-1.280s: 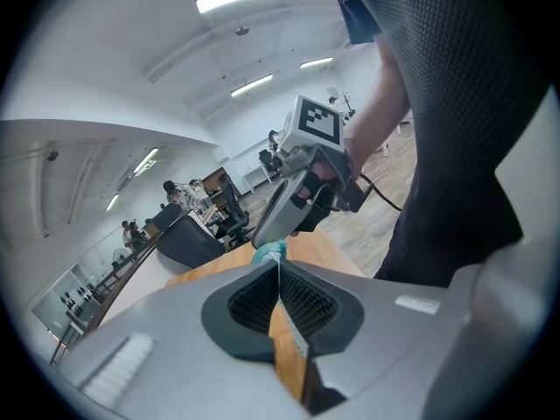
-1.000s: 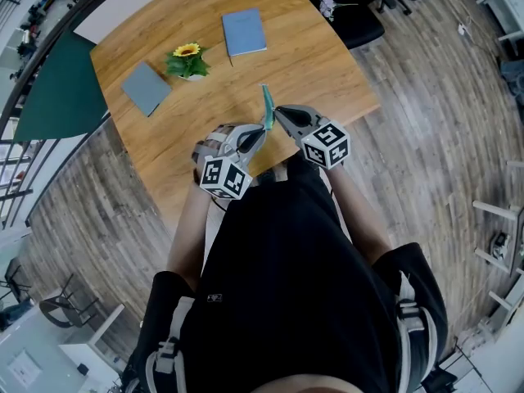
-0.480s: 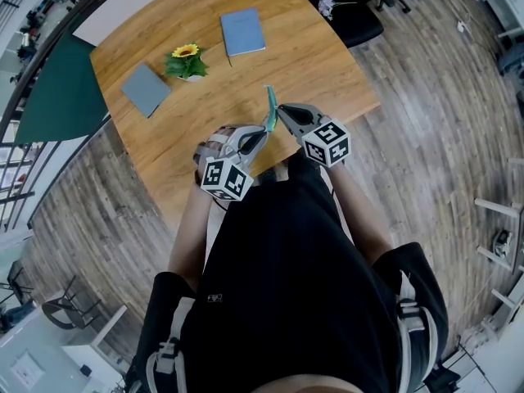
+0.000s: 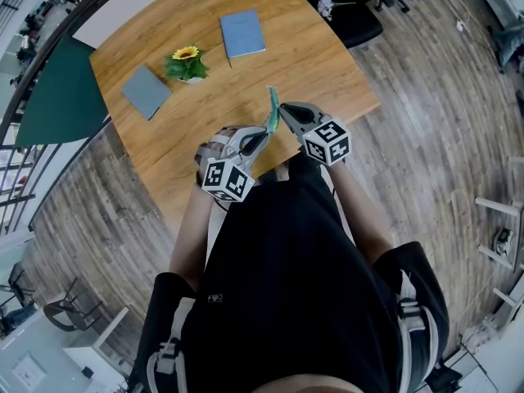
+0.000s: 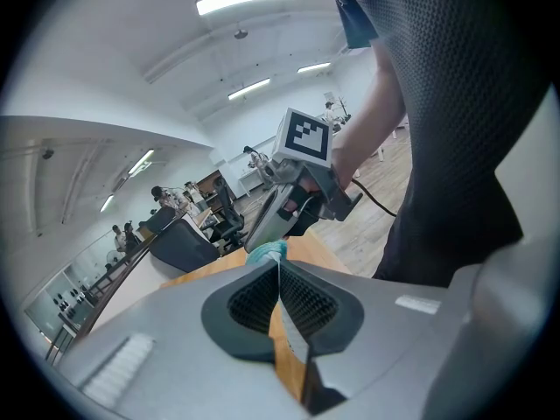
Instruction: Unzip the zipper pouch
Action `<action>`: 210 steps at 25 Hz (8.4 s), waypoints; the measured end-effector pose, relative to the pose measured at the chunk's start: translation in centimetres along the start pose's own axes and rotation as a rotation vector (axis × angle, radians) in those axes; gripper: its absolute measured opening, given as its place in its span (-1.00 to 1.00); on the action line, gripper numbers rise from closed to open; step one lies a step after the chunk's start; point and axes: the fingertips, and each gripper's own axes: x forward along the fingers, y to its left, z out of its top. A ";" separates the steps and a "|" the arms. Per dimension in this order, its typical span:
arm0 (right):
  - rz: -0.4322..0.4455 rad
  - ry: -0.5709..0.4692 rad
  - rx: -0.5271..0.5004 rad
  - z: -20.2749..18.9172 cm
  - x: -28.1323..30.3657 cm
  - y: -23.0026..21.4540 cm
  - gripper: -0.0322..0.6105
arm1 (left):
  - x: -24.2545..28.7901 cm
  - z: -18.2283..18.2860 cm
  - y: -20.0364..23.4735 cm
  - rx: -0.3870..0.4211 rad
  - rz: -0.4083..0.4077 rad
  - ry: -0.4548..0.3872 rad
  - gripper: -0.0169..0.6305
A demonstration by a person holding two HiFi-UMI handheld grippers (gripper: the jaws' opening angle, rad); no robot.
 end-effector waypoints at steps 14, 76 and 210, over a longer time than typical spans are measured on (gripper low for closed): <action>-0.021 0.010 0.000 -0.6 0.5 -0.6 -0.87 | -0.4 -0.4 -0.2 -0.018 -0.001 -0.007 -0.92; -0.102 0.037 -0.028 -1.1 0.9 -4.1 -0.87 | -2.0 -0.6 -0.9 -0.028 -0.002 0.005 -0.92; -0.002 0.173 -0.177 -5.8 0.2 -0.5 -0.89 | -4.6 -8.5 2.4 -0.448 0.165 0.039 -0.92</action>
